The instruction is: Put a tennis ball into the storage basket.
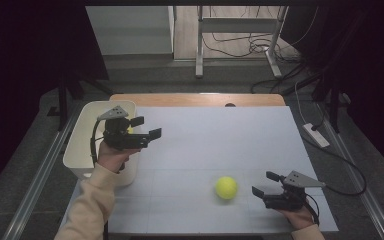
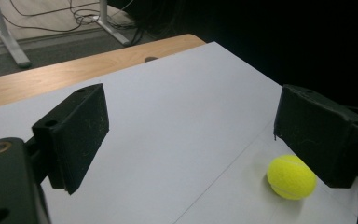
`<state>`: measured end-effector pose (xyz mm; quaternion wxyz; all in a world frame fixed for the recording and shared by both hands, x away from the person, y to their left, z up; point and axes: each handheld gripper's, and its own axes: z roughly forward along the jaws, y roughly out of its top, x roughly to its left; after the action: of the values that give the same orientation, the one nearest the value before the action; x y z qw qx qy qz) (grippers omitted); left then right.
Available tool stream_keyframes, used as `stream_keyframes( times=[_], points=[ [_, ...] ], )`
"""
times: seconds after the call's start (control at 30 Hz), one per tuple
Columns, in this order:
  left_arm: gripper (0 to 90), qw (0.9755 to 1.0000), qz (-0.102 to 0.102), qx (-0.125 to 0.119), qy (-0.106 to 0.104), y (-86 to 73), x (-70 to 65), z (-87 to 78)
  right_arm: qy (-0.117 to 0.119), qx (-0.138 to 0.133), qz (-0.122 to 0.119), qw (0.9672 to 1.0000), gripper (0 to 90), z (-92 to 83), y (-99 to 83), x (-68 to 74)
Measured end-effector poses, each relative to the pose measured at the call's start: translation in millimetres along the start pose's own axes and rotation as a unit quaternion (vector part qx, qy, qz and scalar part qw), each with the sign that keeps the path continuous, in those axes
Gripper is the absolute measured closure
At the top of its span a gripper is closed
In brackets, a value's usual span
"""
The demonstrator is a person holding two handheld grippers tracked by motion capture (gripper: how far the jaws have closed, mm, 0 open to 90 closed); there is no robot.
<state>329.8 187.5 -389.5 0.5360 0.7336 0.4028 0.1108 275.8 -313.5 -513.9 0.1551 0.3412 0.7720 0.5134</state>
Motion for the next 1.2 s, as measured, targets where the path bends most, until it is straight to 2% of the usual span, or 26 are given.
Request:
stream_keyframes(
  times=[0.6,0.93,1.2],
  points=[
    [11.0,0.9996,0.011,0.018,-0.019,-3.8,-13.1,22.8,0.0,-0.001,0.0,1.0,15.0,-0.8,-0.2,0.0],
    [10.7,0.9986,0.02,0.033,-0.035,-7.7,-22.4,38.2,0.0,-0.004,-0.002,1.0,15.0,-1.9,-0.5,-0.4],
    [10.5,0.9979,0.02,0.044,-0.044,-12.4,-27.9,49.0,0.002,-0.005,0.0,1.0,15.0,-0.7,-0.1,-1.5]
  ],
)
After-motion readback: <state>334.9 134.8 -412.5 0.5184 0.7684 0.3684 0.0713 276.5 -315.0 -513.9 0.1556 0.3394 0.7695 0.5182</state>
